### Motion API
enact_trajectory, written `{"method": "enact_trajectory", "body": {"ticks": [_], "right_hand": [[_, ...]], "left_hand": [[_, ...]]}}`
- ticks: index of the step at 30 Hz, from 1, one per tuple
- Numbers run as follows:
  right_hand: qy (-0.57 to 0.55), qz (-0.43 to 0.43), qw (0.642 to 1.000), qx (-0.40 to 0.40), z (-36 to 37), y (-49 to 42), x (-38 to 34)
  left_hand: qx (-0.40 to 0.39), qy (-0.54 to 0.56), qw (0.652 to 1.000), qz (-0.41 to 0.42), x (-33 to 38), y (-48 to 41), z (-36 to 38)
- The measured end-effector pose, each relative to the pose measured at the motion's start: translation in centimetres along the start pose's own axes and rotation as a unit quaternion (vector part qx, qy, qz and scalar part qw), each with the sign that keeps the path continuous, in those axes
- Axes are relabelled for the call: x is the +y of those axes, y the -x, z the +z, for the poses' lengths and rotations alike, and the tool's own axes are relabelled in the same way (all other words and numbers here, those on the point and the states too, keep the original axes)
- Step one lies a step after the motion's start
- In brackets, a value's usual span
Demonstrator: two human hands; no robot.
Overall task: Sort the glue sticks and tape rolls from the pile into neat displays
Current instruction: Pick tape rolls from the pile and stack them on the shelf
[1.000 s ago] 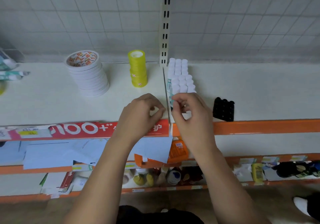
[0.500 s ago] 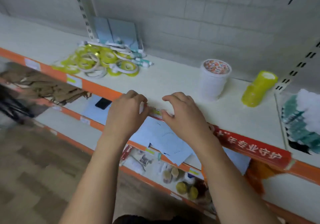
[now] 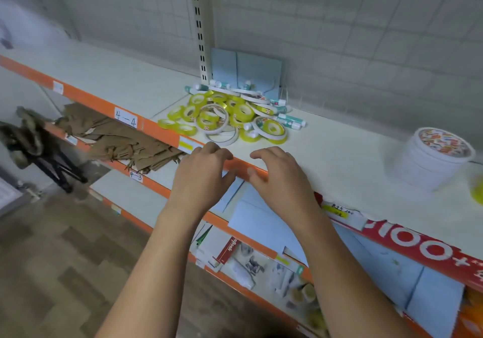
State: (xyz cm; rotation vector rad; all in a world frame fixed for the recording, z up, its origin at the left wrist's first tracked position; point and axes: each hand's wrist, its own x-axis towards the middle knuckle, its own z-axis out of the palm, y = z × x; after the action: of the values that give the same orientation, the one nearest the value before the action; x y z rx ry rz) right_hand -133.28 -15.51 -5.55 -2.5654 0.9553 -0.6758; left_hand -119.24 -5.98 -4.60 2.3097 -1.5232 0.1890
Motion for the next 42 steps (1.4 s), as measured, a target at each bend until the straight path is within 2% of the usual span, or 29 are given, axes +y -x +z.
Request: {"method": "enact_trajectory", "body": {"ticks": [6,15,19,27,30,33,37,42], "right_hand": [[-0.023,0.012,1.0,0.015,1.7,-4.5,0.0],[-0.046,0.011,0.999,0.026,4.5,-11.4,-0.2],[-0.017,0.047,0.996,0.072,4.7,-14.5,0.3],[0.057,0.149,0.986,0.054,7.6,-18.0,0.0],[0.053,0.165,0.982,0.075,7.8,-18.4,-0.5],[0.077,0.17,0.981,0.053,7.7,-18.6,-1.0],[-0.006,0.173,0.982,0.076,7.4,-18.1,-2.2],[-0.032,0.176,0.976,0.122,7.7,-16.7,-3.2]], "left_hand": [[-0.002,0.007,1.0,-0.016,-2.3,-3.5,1.1],[0.035,0.037,0.998,-0.042,-6.4,-8.3,1.9],[0.042,0.054,0.997,-0.02,-7.2,-10.0,2.3],[0.015,0.052,0.998,0.028,-10.5,-13.8,2.8],[-0.008,0.069,0.996,0.049,-11.5,-15.1,2.9],[-0.027,0.064,0.995,0.077,-12.2,-16.3,3.2],[-0.049,0.076,0.988,0.122,-12.8,-17.1,3.7],[-0.07,0.109,0.978,0.166,-13.5,-17.5,3.7]]}}
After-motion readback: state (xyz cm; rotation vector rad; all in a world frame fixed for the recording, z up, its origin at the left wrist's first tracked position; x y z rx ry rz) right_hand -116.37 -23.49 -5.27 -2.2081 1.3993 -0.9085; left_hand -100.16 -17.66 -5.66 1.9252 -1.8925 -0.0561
